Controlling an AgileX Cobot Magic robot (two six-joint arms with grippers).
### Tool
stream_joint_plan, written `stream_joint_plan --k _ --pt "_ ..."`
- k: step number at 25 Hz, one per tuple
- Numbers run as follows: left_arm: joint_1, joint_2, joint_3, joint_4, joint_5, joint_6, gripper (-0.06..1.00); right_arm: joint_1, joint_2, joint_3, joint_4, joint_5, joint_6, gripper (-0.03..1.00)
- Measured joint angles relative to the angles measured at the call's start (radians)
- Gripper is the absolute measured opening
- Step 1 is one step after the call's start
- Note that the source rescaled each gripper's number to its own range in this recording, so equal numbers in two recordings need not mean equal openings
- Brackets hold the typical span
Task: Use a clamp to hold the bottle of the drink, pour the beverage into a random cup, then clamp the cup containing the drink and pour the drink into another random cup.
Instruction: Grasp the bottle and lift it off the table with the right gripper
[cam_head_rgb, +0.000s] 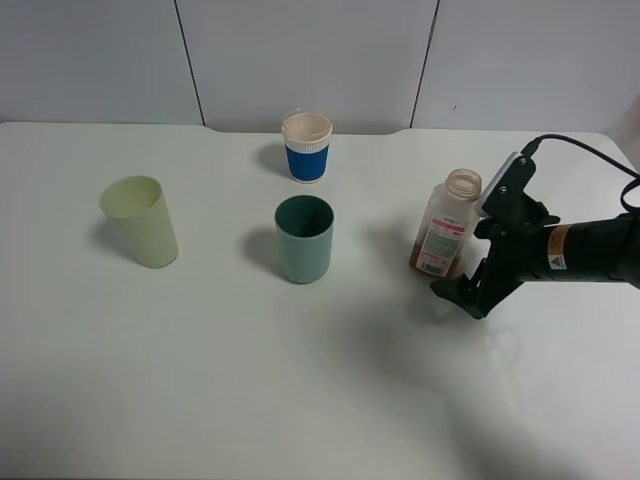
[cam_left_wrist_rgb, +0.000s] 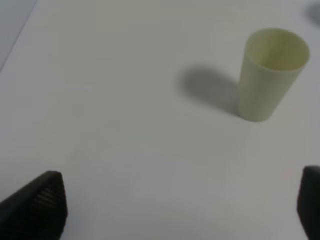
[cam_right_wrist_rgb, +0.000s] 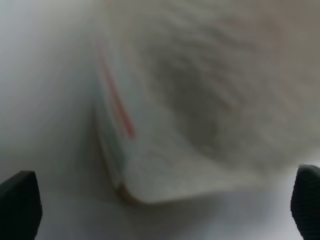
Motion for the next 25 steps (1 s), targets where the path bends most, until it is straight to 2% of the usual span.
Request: stream_joint_plan --k 11,17,19,21,22,23,25 --pt "0.000 0.000 0.000 0.000 0.000 0.001 0.76 0.000 0.060 -0.027 -0.007 -0.077 -0.010 1.00" --pt "0.000 0.000 0.000 0.000 0.000 0.001 0.76 0.000 0.061 -0.035 0.001 -0.147 -0.023 0.90" --pt "0.000 0.000 0.000 0.000 0.000 0.001 0.76 0.000 0.061 -0.036 0.001 -0.164 -0.023 0.84" --pt "0.000 0.000 0.000 0.000 0.000 0.000 0.76 0.000 0.061 -0.037 0.002 -0.174 -0.017 0.73" --pt "0.000 0.000 0.000 0.000 0.000 0.000 0.76 0.000 0.061 -0.037 0.002 -0.174 -0.017 0.73" --pt "0.000 0.000 0.000 0.000 0.000 0.000 0.76 0.000 0.061 -0.037 0.002 -0.177 -0.010 0.66" --pt "0.000 0.000 0.000 0.000 0.000 0.000 0.76 0.000 0.061 -0.037 0.002 -0.177 -0.003 0.44"
